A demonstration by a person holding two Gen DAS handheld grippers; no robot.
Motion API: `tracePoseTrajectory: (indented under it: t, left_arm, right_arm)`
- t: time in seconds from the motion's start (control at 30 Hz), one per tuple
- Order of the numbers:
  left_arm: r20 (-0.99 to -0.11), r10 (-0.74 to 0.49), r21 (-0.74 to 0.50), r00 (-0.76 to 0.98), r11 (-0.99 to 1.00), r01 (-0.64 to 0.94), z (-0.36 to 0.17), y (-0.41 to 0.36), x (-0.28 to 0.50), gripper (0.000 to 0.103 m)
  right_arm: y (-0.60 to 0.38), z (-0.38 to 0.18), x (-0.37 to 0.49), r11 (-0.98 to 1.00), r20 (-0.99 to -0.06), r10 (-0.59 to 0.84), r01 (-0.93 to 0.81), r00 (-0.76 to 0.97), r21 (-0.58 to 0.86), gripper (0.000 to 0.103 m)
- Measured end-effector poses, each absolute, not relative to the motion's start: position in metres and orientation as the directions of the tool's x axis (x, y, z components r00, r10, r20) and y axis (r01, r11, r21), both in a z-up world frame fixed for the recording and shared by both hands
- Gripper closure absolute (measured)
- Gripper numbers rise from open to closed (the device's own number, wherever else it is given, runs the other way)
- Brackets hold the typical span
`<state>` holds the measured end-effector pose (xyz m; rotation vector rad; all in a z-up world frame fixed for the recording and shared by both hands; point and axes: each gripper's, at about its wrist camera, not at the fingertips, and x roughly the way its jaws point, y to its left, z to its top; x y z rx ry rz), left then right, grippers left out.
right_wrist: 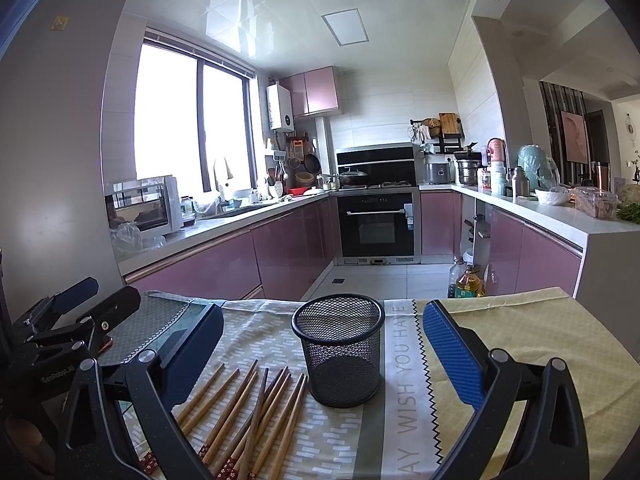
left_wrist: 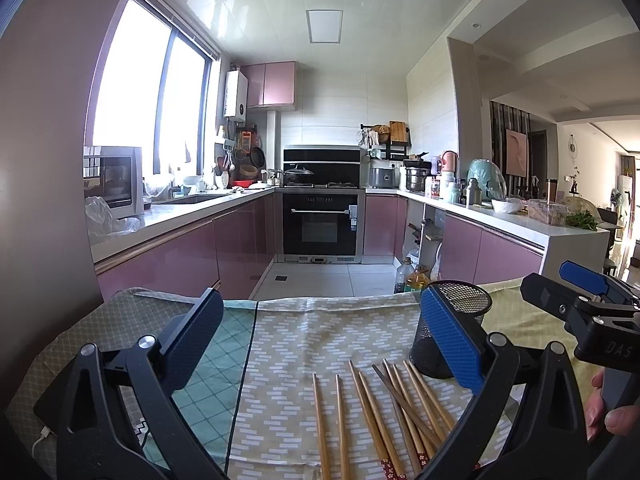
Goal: Organize utensils
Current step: 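Lower the left tool onto a chopstick and close its fingers on it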
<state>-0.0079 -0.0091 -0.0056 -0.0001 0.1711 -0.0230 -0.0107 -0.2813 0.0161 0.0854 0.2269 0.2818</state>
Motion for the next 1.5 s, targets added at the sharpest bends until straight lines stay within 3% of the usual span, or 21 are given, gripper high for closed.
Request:
tracePoseTrajectory:
  t: [0.3,0.5,0.67,0.83,0.93,1.07,1.23,1.4,1.5]
  left_arm:
    - [-0.207,-0.026,0.008,0.978,1.0,0.029,-0.01,-0.004,-0.003,0.006]
    - [-0.326,0.001,0.079,0.946,0.997,0.026,-0.027,0.006,0.014,0.006]
    - [-0.446,-0.02,0.094,0.895,0.993,0.069,-0.045,0.015,0.029,0.017]
    - [-0.558,-0.075,0.082,0.826,0.986,0.145,-0.064,0.014,0.044,0.032]
    - [-0.601,-0.114,0.049,0.791,0.982,0.18,-0.07,0.014,0.051,0.041]
    - [-0.656,-0.161,0.005,0.737,0.976,0.218,-0.081,0.012,0.062,0.05]
    - [-0.714,-0.198,-0.036,0.672,0.968,0.247,-0.094,0.01,0.073,0.057]
    - [-0.753,-0.246,-0.098,0.61,0.959,0.265,-0.103,0.01,0.082,0.076]
    - [-0.753,-0.268,-0.122,0.6,0.954,0.273,-0.105,0.01,0.085,0.077]
  right_arm:
    - [-0.28,0.008,-0.002,0.943,-0.262,0.332,-0.31,0.906,0.123,0.006]
    - [-0.262,-0.011,0.009,0.914,-0.407,0.396,-0.394,0.823,0.093,0.007]
    - [-0.236,-0.034,0.016,0.87,-0.542,0.442,-0.49,0.715,0.063,0.029]
    - [-0.214,-0.063,0.031,0.84,-0.66,0.457,-0.533,0.596,0.101,0.063]
    - [-0.209,-0.072,0.037,0.831,-0.686,0.473,-0.538,0.553,0.14,0.073]
    - [-0.204,-0.077,0.042,0.823,-0.697,0.485,-0.545,0.528,0.16,0.081]
    - [-0.207,-0.081,0.051,0.826,-0.728,0.485,-0.527,0.484,0.2,0.083]
    - [-0.208,-0.084,0.055,0.82,-0.731,0.503,-0.522,0.461,0.234,0.086]
    - [-0.209,-0.085,0.059,0.817,-0.729,0.514,-0.515,0.451,0.258,0.089]
